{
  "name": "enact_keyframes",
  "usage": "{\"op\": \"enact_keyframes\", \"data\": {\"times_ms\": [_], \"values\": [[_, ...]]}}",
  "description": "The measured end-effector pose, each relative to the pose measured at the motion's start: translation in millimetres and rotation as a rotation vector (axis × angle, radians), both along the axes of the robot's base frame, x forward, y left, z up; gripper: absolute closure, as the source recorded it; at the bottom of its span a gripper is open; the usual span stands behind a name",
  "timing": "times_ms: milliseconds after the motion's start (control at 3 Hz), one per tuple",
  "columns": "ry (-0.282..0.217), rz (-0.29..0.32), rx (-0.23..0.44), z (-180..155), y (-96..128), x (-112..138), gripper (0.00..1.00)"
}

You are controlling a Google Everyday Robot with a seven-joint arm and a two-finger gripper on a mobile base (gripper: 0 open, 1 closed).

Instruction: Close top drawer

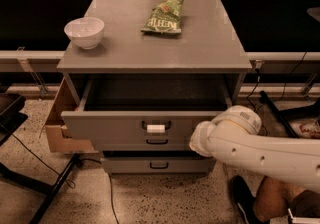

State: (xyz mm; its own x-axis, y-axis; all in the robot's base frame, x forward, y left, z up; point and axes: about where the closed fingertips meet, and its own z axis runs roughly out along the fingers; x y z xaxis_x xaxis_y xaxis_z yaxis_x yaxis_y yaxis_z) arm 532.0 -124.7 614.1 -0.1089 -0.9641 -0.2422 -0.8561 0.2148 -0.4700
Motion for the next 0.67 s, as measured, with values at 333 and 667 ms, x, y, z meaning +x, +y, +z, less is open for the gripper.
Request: {"op": "enact_keyframes", "data": {"times_ms": [333,667], "values": [[-0.06,0.06,-0.023,14.7,8.9,49.1,1.0],[-0.06,0.06,-0.023,14.7,9.2,48.2,1.0]]}}
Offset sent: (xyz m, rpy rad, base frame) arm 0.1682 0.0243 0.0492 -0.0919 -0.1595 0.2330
